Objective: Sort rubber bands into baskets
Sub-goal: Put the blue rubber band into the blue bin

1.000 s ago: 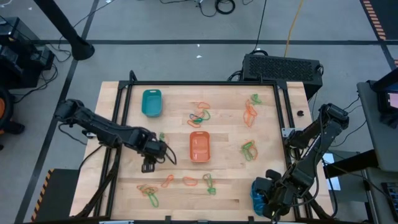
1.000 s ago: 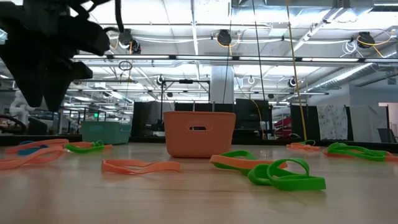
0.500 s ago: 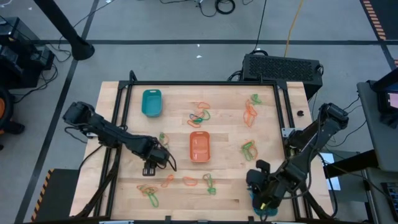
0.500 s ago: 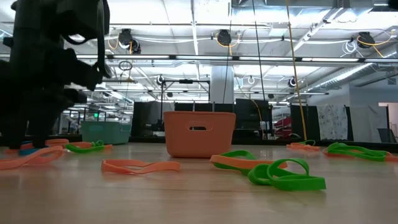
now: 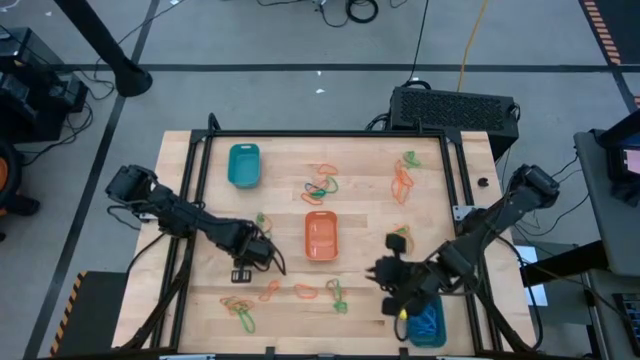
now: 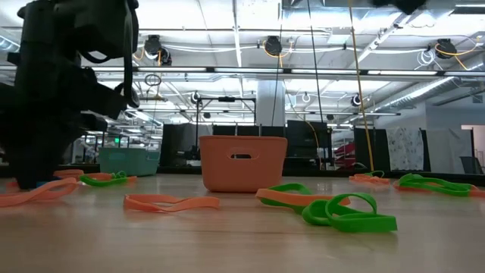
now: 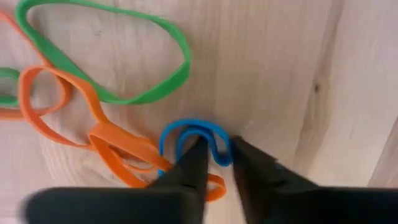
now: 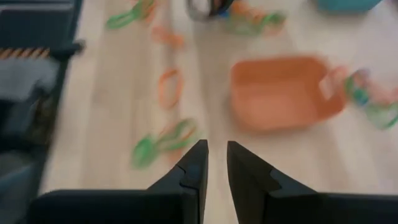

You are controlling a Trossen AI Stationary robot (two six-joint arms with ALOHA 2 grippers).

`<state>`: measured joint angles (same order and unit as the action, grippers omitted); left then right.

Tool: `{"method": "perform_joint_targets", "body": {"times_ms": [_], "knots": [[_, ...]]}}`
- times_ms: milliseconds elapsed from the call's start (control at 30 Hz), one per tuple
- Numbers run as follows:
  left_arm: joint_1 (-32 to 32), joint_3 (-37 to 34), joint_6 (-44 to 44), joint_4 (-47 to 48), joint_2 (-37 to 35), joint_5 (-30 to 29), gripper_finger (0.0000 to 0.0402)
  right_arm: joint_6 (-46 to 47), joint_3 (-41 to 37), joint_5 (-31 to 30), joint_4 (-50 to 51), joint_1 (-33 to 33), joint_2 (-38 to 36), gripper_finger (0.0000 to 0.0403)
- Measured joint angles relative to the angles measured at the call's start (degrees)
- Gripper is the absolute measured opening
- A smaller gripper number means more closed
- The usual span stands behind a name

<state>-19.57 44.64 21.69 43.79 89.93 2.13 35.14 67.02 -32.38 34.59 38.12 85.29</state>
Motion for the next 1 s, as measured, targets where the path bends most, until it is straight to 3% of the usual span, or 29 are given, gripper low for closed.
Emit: {"method": "perform_joint_targets", "body": {"times_ms": [100, 367, 533, 833, 1000], "knots": [[0.3, 0.3, 0.0, 0.0, 0.0, -0.2, 0.0012, -4.9, 0.0, -0.6, -3.3, -2.7, 0.6, 0.0052], [0.3, 2.8, -2.6, -1.2, -4.8, -0.5, 0.0003, -13.4, 0.0, -0.7, -10.5, -7.6, 1.8, 0.0052], [0.2, 3.3, -3.2, -8.5, -12.3, 0.2, 0.0002, -22.4, 0.0, 1.3, -18.2, -9.7, 5.5, 0.0052], [-1.1, 3.3, -9.1, -26.0, -19.3, 0.9, 0.0001, -41.3, 0.0, 1.3, -41.6, -13.2, 14.3, 0.0055], [-1.2, 3.3, -9.8, -28.5, -18.8, 1.1, 0.0001, -54.0, 0.0, 2.3, -51.3, -13.4, 18.0, 0.0091]]}}
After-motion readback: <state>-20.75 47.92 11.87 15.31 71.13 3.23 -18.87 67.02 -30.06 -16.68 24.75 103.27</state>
